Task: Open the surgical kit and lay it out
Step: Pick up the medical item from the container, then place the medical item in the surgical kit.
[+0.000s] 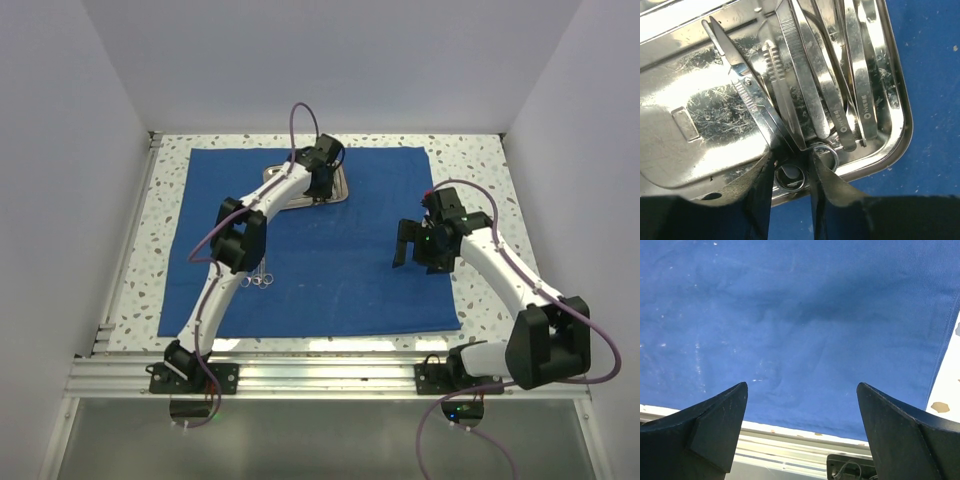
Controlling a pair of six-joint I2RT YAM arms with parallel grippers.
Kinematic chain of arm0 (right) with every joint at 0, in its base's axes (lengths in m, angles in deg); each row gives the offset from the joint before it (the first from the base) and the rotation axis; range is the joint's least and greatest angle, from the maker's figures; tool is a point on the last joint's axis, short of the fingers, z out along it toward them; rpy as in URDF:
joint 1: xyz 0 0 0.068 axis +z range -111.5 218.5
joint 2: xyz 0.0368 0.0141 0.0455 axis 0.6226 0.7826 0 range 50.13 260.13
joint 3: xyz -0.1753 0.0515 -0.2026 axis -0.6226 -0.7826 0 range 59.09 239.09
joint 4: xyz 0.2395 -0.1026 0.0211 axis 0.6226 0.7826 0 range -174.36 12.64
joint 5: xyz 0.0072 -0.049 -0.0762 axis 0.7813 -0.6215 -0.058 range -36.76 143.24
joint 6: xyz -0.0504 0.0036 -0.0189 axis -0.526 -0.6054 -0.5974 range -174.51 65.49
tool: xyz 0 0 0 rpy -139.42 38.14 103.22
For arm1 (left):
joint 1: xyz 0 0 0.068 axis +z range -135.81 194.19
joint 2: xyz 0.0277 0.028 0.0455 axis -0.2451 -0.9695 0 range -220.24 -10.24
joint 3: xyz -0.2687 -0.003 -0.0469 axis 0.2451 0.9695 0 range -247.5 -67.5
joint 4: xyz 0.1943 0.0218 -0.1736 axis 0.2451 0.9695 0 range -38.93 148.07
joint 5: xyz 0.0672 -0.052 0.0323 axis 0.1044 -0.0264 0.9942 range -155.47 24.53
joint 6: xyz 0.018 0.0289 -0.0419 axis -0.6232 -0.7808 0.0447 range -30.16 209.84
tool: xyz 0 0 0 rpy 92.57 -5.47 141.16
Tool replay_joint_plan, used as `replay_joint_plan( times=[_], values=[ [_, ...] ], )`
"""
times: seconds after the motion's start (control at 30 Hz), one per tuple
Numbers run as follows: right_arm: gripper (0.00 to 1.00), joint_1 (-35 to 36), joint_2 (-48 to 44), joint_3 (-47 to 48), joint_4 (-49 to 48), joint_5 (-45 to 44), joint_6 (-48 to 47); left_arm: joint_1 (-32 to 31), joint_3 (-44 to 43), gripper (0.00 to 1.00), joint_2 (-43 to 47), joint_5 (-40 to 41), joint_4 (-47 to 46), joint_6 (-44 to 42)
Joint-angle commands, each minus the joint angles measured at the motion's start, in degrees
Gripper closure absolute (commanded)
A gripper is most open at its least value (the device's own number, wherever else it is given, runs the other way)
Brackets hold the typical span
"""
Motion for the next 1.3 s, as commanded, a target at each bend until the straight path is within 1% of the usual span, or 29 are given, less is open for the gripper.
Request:
replay_joint_plan(
  times=[0.0, 0.03, 0.1, 0.13, 0.17, 0.2, 0.27, 0.37, 0.53, 0.8, 0.93, 1.03, 1.2, 1.27],
  values=[
    [0.05, -0.38, -2.2, -0.18, -0.75, 2.28, 0.37, 0.9, 4.99, 0.67, -4.66, -0.17, 9.98, -2.02],
    [0.05, -0.29, -2.29, -0.18, -0.75, 2.46, 0.46, 1.77, 6.74, 0.7, -4.13, -0.78, 9.63, -2.03],
    [0.05, -0.38, -2.72, -0.18, -1.19, 2.98, 0.55, 3.7, 14.72, 0.76, -1.33, -4.2, 7.53, -1.68],
    [0.05, -0.38, -2.81, -0.26, -1.37, 3.07, 0.64, 4.5, 17.8, 0.8, -0.01, -6.04, 4.12, -1.24],
    [0.05, -0.29, -2.9, -0.26, -1.72, 3.25, 0.64, 5.29, 23.4, 0.83, 2.44, -9.19, 2.61, -0.89],
    [0.05, -0.29, -2.9, -0.26, -1.81, 3.6, 0.64, 6.69, 25.81, 0.92, 3.6, -10.36, 1.2, -0.36],
    [0.05, -0.29, -2.9, -0.26, -2.16, 3.86, 0.72, 7.67, 30.37, 1.0, 6.23, -12.72, -1.62, -0.44],
    [0.05, -0.29, -2.82, -0.26, -2.33, 4.21, 0.9, 8.81, 32.5, 1.0, 8.87, -13.18, -2.76, -1.76],
    [0.05, -0.38, -2.99, -0.35, -2.69, 4.83, 1.25, 10.04, 31.55, 1.0, 13.09, -13.27, -3.82, -2.64],
    [0.05, -0.29, -2.38, 0.61, -2.51, 5.1, 1.69, 10.75, 21.18, 1.0, 16.96, -13.36, -1.63, -4.48],
    [0.05, -0.38, -2.2, 1.4, -2.16, 4.92, 1.87, 10.92, 13.72, 1.0, 17.05, -12.83, 1.53, -5.45],
    [0.05, -0.38, -1.94, 2.11, -1.98, 4.74, 1.96, 10.92, 11.6, 1.0, 18.01, -12.39, 3.21, -6.33],
    [0.05, -0.38, -0.71, 3.16, -2.16, 4.66, 1.96, 10.92, 13.96, 1.0, 20.74, -12.12, 4.44, -7.47],
    [0.05, -0.38, -0.09, 3.43, -2.07, 4.48, 1.69, 10.92, 17.55, 1.0, 23.28, -11.86, 4.44, -7.83]
  ],
)
